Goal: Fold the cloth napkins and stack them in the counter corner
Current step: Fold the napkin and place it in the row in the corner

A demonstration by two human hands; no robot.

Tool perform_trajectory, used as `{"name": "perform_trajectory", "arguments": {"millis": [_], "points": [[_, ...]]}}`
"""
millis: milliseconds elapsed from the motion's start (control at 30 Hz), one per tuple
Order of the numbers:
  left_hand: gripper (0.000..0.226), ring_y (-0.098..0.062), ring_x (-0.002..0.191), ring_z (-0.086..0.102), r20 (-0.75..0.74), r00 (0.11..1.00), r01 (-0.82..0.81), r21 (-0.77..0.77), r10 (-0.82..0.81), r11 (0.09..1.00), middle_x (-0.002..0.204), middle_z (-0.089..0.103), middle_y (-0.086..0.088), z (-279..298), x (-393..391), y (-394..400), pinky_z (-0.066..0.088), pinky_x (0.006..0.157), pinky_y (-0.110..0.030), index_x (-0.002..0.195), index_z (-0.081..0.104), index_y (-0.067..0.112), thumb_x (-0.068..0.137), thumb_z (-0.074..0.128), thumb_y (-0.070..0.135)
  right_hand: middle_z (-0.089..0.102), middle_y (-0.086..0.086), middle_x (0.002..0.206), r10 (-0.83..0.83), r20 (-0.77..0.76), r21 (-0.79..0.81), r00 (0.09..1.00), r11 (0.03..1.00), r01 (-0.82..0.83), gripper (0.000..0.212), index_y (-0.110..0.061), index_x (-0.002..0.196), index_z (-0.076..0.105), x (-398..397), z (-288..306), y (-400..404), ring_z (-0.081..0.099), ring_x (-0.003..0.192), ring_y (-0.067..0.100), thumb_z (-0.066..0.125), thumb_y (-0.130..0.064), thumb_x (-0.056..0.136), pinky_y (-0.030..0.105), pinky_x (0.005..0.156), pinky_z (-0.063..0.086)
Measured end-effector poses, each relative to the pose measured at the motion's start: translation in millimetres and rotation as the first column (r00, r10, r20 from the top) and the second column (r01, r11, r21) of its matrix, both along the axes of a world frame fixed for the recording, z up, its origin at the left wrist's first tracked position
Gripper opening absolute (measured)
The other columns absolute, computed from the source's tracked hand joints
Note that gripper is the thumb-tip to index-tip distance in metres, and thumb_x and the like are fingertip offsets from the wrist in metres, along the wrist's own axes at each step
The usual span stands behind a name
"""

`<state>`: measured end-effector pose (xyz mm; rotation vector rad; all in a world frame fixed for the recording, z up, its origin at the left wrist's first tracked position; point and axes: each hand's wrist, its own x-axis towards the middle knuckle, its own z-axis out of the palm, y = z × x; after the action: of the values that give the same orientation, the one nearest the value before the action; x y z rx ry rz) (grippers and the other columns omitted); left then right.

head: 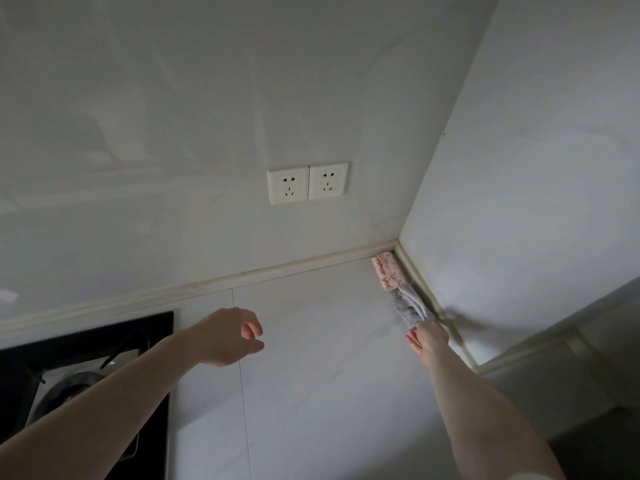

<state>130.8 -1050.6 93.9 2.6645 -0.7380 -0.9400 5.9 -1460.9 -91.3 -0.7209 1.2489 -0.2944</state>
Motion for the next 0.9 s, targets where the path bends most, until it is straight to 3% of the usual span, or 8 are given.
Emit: {"name": "perform_trajectory", "arguments": {"millis": [67, 167, 267, 367, 500, 567, 800, 900], "points": [[0.021, -0.001, 0.099, 0.061, -0.005, 1.0, 0.0, 0.007, 0.0, 1.0, 0.107, 0.065, 0.02, -1.0, -1.1, -0.2, 0.047, 0.096, -0.025, 0.113, 0.064, 0.035, 0.095, 0.064, 0.046, 0.062, 0.013, 0.11, 0.08, -0.206, -0.254, 0.975, 0.958, -0.132, 0.04, -0.028, 0.129, 0.047, -0.3, -2.5, 3.8, 0.066, 0.088, 0.029, 0.054, -0.006, 0.096, 0.044, 0.09, 0.057], [0.022, -0.002, 0.101, 0.061, -0.019, 1.0, -0.002, 0.02, 0.002, 1.0, 0.108, 0.064, 0.02, -3.7, -3.1, 1.2, 0.047, 0.098, -0.026, 0.114, 0.064, 0.035, 0.095, 0.064, 0.046, 0.047, 0.016, 0.149, 0.048, -0.504, -0.593, 0.862, 0.707, -0.386, 0.061, -0.015, 0.149, 0.045, -8.6, 2.4, 14.6, 0.061, 0.12, 0.041, 0.063, -0.008, 0.091, 0.046, 0.102, 0.049], [0.022, -0.002, 0.101, 0.06, -0.028, 1.0, -0.003, 0.021, 0.003, 1.0, 0.107, 0.063, 0.021, -6.0, -4.1, 2.7, 0.047, 0.098, -0.027, 0.115, 0.064, 0.035, 0.095, 0.064, 0.046, 0.039, 0.012, 0.157, 0.17, -0.737, -0.554, 0.654, 0.401, -0.729, 0.064, -0.017, 0.152, 0.04, -8.1, 5.0, 14.9, 0.06, 0.123, 0.039, 0.062, -0.012, 0.092, 0.043, 0.096, 0.051], [0.023, -0.001, 0.101, 0.06, -0.032, 0.999, -0.008, 0.018, 0.009, 1.0, 0.106, 0.064, 0.021, -10.0, -6.1, 3.5, 0.048, 0.099, -0.027, 0.115, 0.064, 0.035, 0.095, 0.064, 0.046, 0.048, 0.012, 0.153, 0.307, -0.833, -0.389, 0.46, 0.265, -0.882, 0.066, -0.019, 0.153, 0.041, 0.3, 3.1, 11.4, 0.055, 0.131, 0.036, 0.058, -0.015, 0.089, 0.037, 0.099, 0.05], [0.022, 0.002, 0.101, 0.061, -0.065, 0.998, -0.015, -0.009, 0.014, 1.0, 0.109, 0.065, 0.021, -15.2, -10.8, 3.5, 0.049, 0.101, -0.029, 0.114, 0.064, 0.037, 0.095, 0.064, 0.048, 0.031, 0.013, 0.164, 0.411, -0.834, -0.281, 0.369, 0.259, -0.924, 0.071, -0.008, 0.159, 0.028, 11.8, -3.2, 13.7, 0.038, 0.147, 0.031, 0.052, -0.018, 0.093, 0.033, 0.116, 0.035], [0.023, 0.001, 0.102, 0.061, -0.074, 0.997, -0.017, -0.014, 0.016, 1.0, 0.109, 0.064, 0.021, -16.3, -13.0, 4.5, 0.049, 0.102, -0.03, 0.115, 0.064, 0.038, 0.094, 0.063, 0.049, 0.025, 0.013, 0.167, 0.419, -0.823, -0.28, 0.384, 0.288, -0.916, 0.073, -0.004, 0.159, 0.025, 19.2, -5.5, 14.0, 0.035, 0.149, 0.03, 0.052, -0.017, 0.093, 0.032, 0.117, 0.032], [0.025, -0.002, 0.105, 0.061, -0.07, 0.997, -0.039, -0.012, 0.038, 0.999, 0.112, 0.064, 0.019, -16.3, -18.2, 27.5, 0.048, 0.103, -0.031, 0.116, 0.064, 0.038, 0.094, 0.063, 0.049, 0.041, 0.013, 0.155, 0.291, -0.773, -0.406, 0.563, 0.454, -0.793, 0.058, -0.014, 0.146, 0.049, 14.0, 18.3, 46.6, 0.048, 0.135, 0.042, 0.061, -0.018, 0.09, 0.043, 0.105, 0.047], [0.026, -0.001, 0.104, 0.061, -0.067, 0.996, -0.057, -0.039, 0.055, 0.998, 0.113, 0.065, 0.018, -13.0, -27.3, 45.0, 0.049, 0.103, -0.03, 0.116, 0.065, 0.037, 0.094, 0.063, 0.049, 0.041, 0.011, 0.153, 0.288, -0.722, -0.483, 0.629, 0.441, -0.756, 0.053, -0.013, 0.139, 0.055, 7.2, 26.3, 74.4, 0.045, 0.136, 0.038, 0.068, -0.018, 0.088, 0.045, 0.108, 0.044]]}}
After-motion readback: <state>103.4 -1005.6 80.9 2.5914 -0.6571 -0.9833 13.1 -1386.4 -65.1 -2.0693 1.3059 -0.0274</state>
